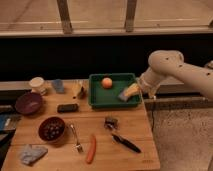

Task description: Place banana in plastic cup

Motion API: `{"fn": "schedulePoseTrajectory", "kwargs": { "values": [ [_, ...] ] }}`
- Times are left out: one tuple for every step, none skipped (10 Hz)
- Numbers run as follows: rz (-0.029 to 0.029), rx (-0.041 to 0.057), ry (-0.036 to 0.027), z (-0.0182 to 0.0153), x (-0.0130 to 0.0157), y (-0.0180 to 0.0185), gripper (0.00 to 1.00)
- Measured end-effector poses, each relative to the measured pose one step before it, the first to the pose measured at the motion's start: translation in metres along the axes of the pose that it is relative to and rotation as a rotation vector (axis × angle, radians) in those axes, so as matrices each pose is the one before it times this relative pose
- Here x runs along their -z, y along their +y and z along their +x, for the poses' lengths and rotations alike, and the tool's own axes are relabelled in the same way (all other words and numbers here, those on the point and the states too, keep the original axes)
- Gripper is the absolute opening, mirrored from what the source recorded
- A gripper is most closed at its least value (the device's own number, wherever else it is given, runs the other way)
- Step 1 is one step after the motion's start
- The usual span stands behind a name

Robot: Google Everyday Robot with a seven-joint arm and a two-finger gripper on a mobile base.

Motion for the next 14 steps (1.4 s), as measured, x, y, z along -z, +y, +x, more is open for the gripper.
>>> {"fn": "schedulePoseTrajectory", "kwargs": {
  "values": [
    [-0.00449, 0.03766, -0.01124, -0.00954, -0.00212, 0.01510, 0.80],
    [0.00022, 0.04470, -0.01361, -0.01130, -0.00260, 0.01753, 0.80],
    [-0.00052, 0.03849, -0.01219, -0.00940, -0.00245, 0.01433, 0.80],
    [-0.00855, 0.08527, -0.02682, -0.01793, -0.00459, 0.02752, 0.80],
    [-0.01348, 0.05263, -0.01153, -0.01060, -0.00284, 0.01792, 0.80],
    [-0.00417, 0.00839, -0.00230, -0.00202, -0.00034, 0.00357, 0.80],
    [0.00841, -0.00500, 0.00072, 0.00203, 0.00079, -0.00584, 0.80],
    [-0.00014, -0.00157, 0.00010, 0.00042, 0.00025, -0.00053, 0.80],
    [-0.00143, 0.00343, 0.00039, -0.00113, -0.00068, 0.00211, 0.80],
    [-0.00148, 0.00092, -0.00040, -0.00027, 0.00001, 0.00097, 0.80],
    [0.00333, -0.00348, 0.00099, 0.00132, 0.00036, -0.00286, 0.80],
    [0.00676, 0.00548, -0.00100, 0.00004, -0.00081, -0.00097, 0.80],
    [0.01103, 0.01376, -0.00545, -0.00256, -0.00160, 0.00112, 0.80],
    [0.01445, 0.02173, -0.01957, -0.00693, -0.00416, 0.00537, 0.80]
  ]
}}
